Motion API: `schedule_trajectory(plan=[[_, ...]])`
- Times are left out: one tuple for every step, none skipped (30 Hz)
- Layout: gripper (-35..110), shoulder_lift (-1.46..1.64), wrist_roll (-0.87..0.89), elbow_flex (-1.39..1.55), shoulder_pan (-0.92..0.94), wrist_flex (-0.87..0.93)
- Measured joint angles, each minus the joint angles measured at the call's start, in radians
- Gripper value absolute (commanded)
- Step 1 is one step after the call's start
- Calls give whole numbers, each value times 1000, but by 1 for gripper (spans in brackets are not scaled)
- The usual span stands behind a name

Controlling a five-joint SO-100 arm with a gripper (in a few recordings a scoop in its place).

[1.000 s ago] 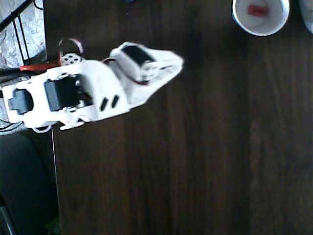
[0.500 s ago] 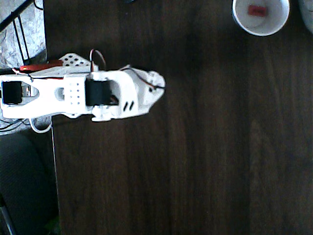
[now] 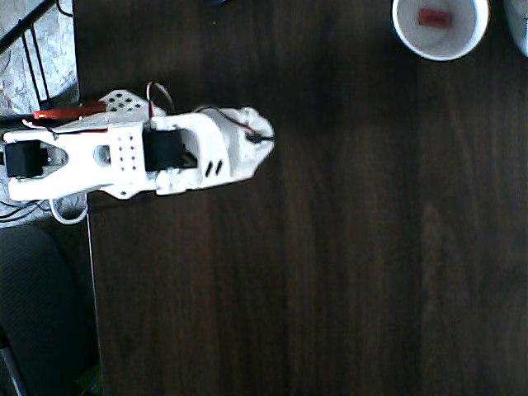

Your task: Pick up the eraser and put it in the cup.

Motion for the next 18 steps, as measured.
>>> schedule_trajectory(plan=[[0, 2, 0, 2, 2, -6], [0, 2, -3, 2, 0, -8], [0, 5, -11, 2, -2, -8], [0, 5, -12, 2, -5, -8], [0, 5, -12, 2, -11, 0], [1, 5, -12, 2, -14, 28], [1, 5, -12, 2, -14, 78], [2, 5, -9, 2, -14, 83], [1, 8, 6, 2, -14, 91], [2, 8, 15, 2, -14, 100], [4, 8, 18, 2, -14, 104], [4, 8, 18, 2, -14, 110], [0, 8, 6, 2, -14, 112], [0, 8, -9, 2, -14, 112], [1, 8, -9, 2, -14, 112], [1, 8, -9, 2, -14, 112], [2, 8, -9, 2, -14, 112], [2, 8, -9, 2, -14, 112]])
